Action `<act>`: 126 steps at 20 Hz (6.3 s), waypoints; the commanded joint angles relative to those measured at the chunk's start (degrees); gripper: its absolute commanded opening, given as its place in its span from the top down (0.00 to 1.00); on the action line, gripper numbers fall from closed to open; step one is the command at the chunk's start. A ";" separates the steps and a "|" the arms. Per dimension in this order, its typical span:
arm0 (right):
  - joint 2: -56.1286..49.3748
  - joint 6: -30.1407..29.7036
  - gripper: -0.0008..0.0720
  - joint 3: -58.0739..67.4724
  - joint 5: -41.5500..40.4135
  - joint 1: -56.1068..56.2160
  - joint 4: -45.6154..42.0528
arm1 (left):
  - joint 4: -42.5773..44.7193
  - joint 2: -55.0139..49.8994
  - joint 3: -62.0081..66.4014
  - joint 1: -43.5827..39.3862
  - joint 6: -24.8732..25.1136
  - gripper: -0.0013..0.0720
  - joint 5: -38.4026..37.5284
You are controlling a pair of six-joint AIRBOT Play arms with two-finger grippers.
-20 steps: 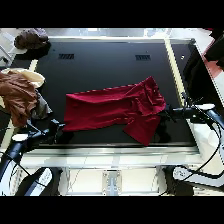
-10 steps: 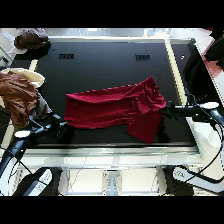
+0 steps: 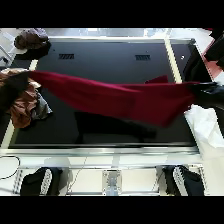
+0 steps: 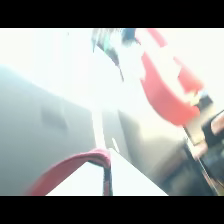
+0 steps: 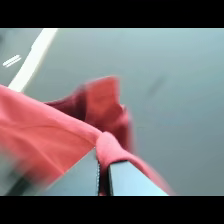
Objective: Fold the shirts.
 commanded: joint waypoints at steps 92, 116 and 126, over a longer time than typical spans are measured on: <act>-27.98 15.58 0.40 -46.60 -4.15 12.33 -4.07 | 59.71 -8.41 -15.54 -5.88 -57.64 0.11 -14.47; -27.93 13.86 0.96 -46.60 -5.84 13.60 -2.21 | 50.47 -9.14 -26.53 -5.88 -72.48 0.17 -15.43; -27.93 13.84 0.96 -46.60 -5.44 13.60 -2.16 | 45.97 -17.11 -30.69 -5.88 -74.58 0.26 -0.55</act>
